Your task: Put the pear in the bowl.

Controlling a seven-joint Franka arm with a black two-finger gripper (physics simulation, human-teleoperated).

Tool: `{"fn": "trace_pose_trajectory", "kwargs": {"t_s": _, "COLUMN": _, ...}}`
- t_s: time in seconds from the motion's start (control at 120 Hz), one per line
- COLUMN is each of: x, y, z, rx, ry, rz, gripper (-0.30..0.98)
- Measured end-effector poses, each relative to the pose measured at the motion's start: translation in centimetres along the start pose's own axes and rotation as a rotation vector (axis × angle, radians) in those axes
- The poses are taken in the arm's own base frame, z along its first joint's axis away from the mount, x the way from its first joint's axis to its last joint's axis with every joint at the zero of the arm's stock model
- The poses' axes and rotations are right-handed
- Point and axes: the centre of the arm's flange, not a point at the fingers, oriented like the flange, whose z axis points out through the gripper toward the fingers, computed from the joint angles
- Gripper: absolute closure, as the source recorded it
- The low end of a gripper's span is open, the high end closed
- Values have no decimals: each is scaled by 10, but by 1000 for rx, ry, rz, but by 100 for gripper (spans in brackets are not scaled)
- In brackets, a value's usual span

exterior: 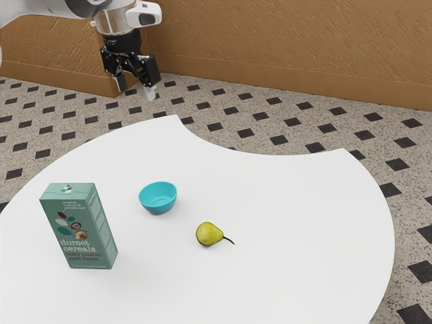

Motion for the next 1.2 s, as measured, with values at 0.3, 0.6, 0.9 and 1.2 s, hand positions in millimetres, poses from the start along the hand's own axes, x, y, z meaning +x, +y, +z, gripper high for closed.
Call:
{"fn": "trace_pose_trajectory", "kwargs": {"t_s": 0.3, "x": 7, "y": 32, "z": -4, "rx": -1, "ry": 17, "rz": 92, "gripper": 0}}
{"fn": "trace_pose_trajectory", "kwargs": {"t_s": 0.6, "x": 40, "y": 170, "z": 87, "rx": -8, "ry": -101, "rz": 342, "gripper": 0}}
{"fn": "trace_pose_trajectory", "kwargs": {"t_s": 0.9, "x": 16, "y": 209, "z": 193, "rx": 115, "ry": -319, "rz": 483, "gripper": 0}}
{"fn": "trace_pose_trajectory", "kwargs": {"t_s": 1.2, "x": -8, "y": 206, "z": 262, "rx": 160, "ry": -330, "rz": 653, "gripper": 0}}
